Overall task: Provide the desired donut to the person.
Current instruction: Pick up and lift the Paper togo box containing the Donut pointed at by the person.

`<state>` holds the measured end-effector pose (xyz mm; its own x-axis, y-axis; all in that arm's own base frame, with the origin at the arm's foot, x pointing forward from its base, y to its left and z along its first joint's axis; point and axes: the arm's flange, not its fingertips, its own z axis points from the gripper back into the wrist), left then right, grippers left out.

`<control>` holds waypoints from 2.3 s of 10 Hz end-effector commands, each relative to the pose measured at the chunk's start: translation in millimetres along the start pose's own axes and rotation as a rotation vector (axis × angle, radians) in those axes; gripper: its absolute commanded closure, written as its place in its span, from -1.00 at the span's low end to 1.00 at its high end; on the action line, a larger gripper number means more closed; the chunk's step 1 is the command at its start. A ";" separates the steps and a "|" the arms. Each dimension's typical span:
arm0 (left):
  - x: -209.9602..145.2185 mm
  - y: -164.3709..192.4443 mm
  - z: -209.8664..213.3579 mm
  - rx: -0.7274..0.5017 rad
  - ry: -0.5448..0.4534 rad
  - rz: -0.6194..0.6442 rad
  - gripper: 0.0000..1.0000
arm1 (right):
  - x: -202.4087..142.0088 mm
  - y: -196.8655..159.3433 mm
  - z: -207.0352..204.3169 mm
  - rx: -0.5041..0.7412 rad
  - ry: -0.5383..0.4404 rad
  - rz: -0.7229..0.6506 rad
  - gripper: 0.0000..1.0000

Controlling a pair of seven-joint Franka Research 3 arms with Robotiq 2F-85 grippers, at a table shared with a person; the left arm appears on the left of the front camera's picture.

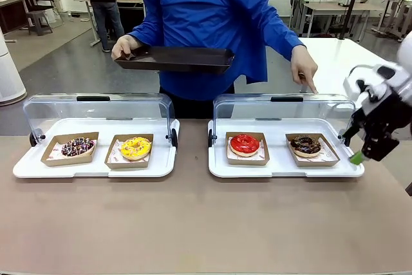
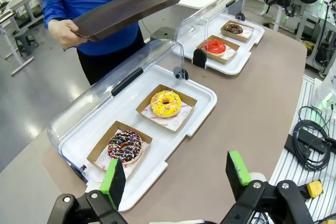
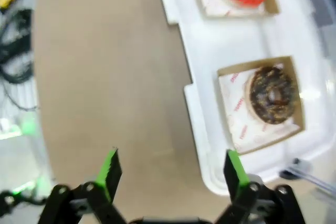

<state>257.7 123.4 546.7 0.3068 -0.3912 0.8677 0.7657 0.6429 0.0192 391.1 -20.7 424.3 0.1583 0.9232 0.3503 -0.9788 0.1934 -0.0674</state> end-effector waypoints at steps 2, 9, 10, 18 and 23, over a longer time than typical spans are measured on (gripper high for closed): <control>-0.3 -0.3 2.0 -0.007 0.006 0.014 -1.00 | -11.4 -34.2 -36.4 -0.018 0.068 0.154 -1.00; -0.3 -0.3 2.0 -0.007 0.006 0.014 -1.00 | 12.0 -86.6 -82.0 -0.011 0.217 0.206 -1.00; -0.3 -0.3 2.0 -0.007 0.006 0.014 -1.00 | 9.1 -89.0 -82.4 -0.017 0.225 0.196 -1.00; -0.3 -0.3 2.0 -0.007 0.006 0.014 -1.00 | -4.8 -102.4 -108.4 -0.061 0.246 0.186 0.02; -0.3 -0.3 2.0 -0.007 0.006 0.014 -1.00 | -6.5 -103.7 -112.7 -0.016 0.242 0.181 0.71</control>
<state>257.7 123.4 546.6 0.3070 -0.3912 0.8676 0.7658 0.6429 0.0189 498.9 -8.7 324.5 0.0053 0.9938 0.1115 -0.9893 0.0214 -0.1442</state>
